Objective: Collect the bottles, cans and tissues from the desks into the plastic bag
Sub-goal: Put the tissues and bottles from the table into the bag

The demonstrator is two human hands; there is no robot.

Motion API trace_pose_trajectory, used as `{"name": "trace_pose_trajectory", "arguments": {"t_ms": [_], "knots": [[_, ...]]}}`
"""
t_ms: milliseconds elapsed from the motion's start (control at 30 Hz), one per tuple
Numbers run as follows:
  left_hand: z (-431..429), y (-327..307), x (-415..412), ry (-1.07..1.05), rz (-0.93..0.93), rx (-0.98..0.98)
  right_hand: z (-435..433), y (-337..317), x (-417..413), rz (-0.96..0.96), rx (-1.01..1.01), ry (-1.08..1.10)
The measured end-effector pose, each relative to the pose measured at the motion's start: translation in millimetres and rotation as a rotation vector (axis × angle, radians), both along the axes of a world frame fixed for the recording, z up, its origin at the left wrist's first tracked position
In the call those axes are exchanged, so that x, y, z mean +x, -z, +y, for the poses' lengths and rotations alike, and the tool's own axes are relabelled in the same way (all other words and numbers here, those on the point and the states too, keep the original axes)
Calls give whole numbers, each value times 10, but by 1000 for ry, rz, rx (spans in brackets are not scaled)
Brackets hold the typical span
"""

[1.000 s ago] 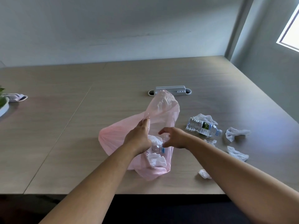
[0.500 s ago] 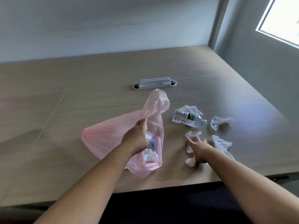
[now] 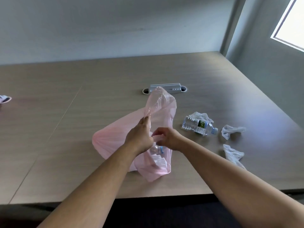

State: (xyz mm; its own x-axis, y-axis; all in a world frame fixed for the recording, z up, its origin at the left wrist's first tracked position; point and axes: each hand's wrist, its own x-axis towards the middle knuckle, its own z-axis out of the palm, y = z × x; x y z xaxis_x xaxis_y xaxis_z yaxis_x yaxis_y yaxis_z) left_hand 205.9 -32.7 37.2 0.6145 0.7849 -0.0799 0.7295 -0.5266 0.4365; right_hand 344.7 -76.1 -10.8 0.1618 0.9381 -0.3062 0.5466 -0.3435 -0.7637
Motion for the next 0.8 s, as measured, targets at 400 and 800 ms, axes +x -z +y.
{"name": "trace_pose_trajectory", "arguments": {"t_ms": [400,800], "knots": [[-38,59,45,36,18,-21,-477,176,1001,-519,-34,213],[-86,187,535,125,89,-44,-1146,785,1647,-725,-629,308]]}}
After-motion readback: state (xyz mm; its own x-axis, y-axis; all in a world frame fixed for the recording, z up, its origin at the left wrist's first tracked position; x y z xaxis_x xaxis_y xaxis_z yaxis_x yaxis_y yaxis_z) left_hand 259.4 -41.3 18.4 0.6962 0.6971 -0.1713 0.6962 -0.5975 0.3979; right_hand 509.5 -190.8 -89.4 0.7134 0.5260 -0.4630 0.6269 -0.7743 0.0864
